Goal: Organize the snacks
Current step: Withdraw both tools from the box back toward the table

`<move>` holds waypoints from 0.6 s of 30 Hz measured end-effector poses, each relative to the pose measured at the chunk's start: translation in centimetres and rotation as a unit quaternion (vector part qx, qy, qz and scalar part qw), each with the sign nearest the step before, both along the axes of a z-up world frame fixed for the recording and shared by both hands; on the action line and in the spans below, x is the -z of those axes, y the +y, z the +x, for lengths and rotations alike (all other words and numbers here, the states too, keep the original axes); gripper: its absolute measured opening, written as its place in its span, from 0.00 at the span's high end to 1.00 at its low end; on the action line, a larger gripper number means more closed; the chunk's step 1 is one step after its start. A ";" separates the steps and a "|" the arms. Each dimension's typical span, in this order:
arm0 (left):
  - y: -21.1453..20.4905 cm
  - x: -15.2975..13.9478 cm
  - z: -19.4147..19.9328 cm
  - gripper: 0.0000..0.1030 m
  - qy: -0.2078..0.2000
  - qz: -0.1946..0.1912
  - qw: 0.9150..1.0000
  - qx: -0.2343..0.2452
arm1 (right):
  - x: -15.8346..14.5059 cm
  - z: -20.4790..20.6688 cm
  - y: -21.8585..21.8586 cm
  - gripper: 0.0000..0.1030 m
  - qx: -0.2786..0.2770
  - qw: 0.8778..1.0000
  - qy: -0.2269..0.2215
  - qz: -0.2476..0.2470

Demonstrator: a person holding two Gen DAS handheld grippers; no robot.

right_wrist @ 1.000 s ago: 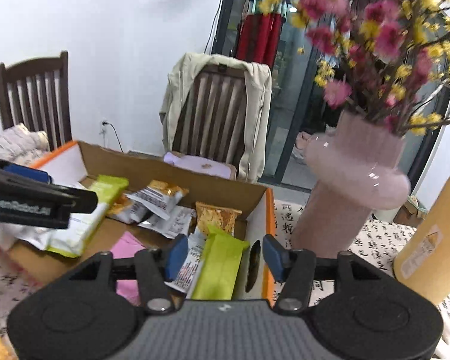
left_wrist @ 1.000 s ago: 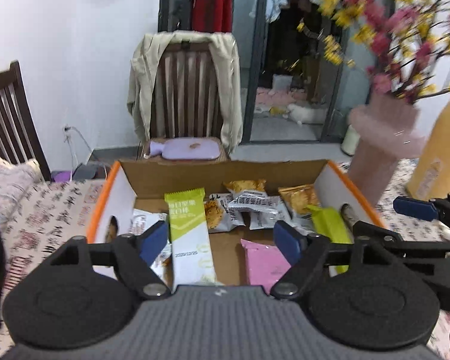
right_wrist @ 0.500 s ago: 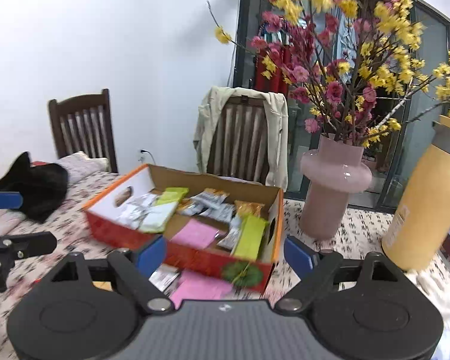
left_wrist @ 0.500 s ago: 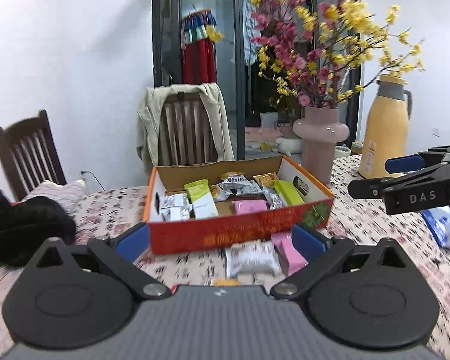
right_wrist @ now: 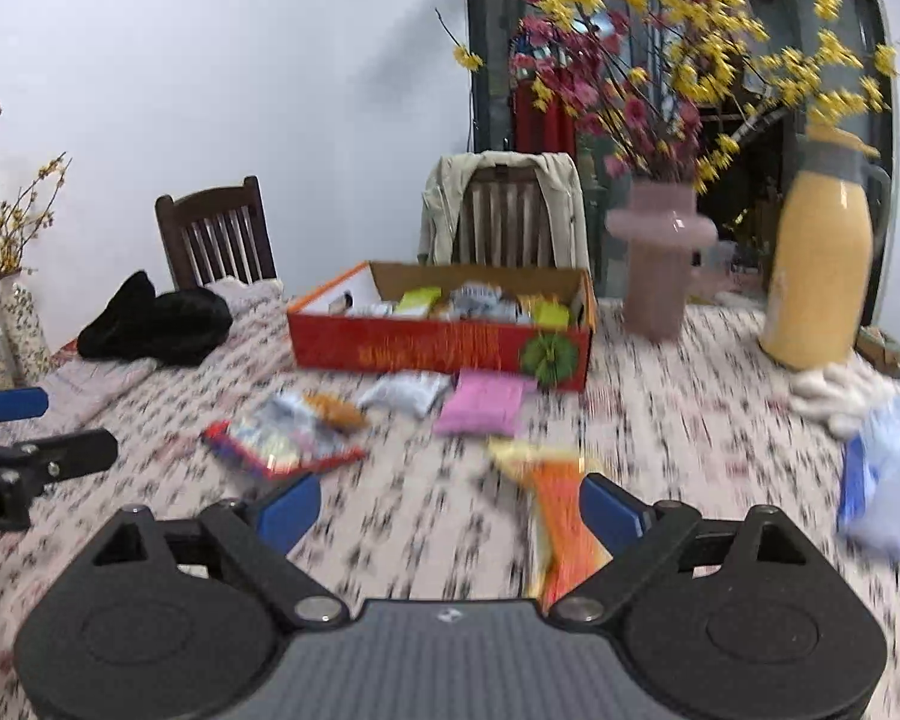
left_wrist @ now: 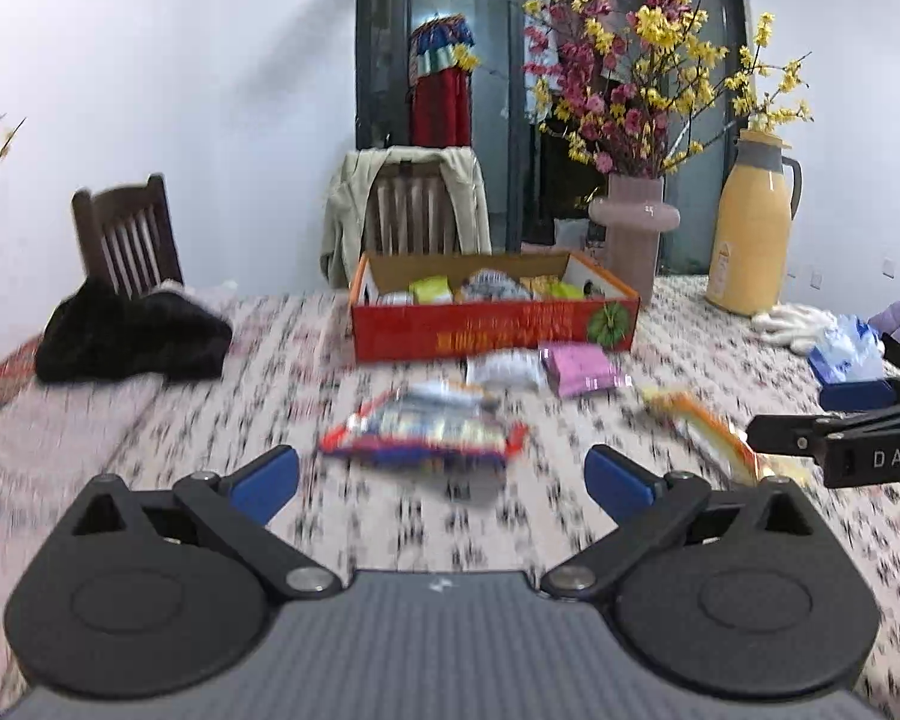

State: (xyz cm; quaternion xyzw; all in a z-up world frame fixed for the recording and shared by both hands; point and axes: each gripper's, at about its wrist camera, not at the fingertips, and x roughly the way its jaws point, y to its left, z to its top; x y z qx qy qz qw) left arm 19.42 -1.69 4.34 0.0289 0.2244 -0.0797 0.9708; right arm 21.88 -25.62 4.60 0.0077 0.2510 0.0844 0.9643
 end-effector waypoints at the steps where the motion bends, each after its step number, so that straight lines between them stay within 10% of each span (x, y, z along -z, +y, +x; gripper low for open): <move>1: 0.2 0.6 -0.9 0.00 0.003 0.005 1.000 -0.003 | 0.7 -1.1 0.0 0.10 0.007 1.000 0.005 0.002; 18: 4.5 3.3 -7.6 0.00 0.049 -0.008 0.997 -0.055 | 5.0 -12.2 0.5 0.07 0.033 0.999 0.030 -0.009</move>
